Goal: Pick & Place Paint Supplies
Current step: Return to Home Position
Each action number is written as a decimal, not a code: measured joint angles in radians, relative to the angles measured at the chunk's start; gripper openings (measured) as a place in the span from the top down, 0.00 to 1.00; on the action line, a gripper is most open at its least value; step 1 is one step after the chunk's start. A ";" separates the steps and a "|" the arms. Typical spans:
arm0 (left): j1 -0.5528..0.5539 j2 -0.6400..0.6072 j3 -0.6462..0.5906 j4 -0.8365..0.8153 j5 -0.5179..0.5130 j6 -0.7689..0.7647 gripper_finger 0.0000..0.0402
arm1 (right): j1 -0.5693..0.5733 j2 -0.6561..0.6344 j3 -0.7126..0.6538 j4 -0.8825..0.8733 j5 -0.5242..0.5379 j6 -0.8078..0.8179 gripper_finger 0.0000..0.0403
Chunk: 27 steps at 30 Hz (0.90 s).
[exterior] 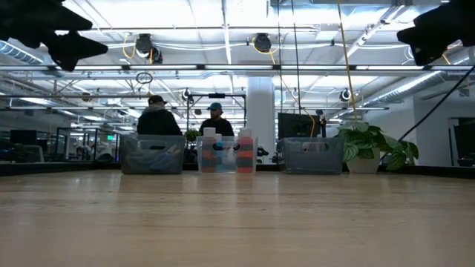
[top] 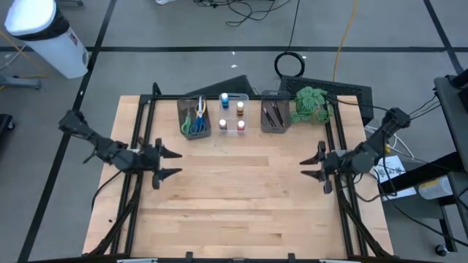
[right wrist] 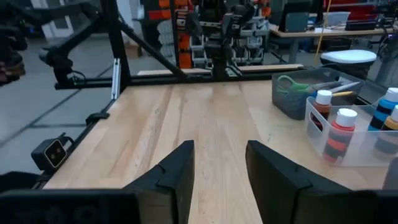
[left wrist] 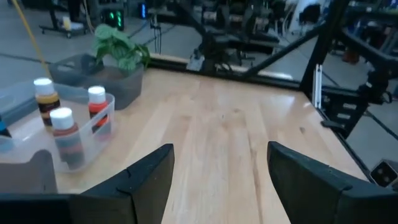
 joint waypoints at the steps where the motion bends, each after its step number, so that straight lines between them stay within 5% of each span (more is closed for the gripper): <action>1: -0.019 0.000 -0.008 0.021 -0.025 0.008 0.33 | 0.000 -0.022 -0.012 0.001 0.000 -0.002 0.68; 13: -0.180 0.000 -0.131 0.246 -0.161 0.095 0.33 | 0.000 -0.201 -0.086 0.001 -0.001 -0.029 0.68; 20: -0.236 -0.113 -0.165 0.207 -0.502 0.099 0.33 | 0.000 -0.250 -0.094 0.001 -0.001 -0.066 0.68; 27: -0.203 -0.380 -0.158 0.090 -0.258 0.245 0.33 | 0.000 -0.276 -0.094 0.000 -0.004 -0.130 0.68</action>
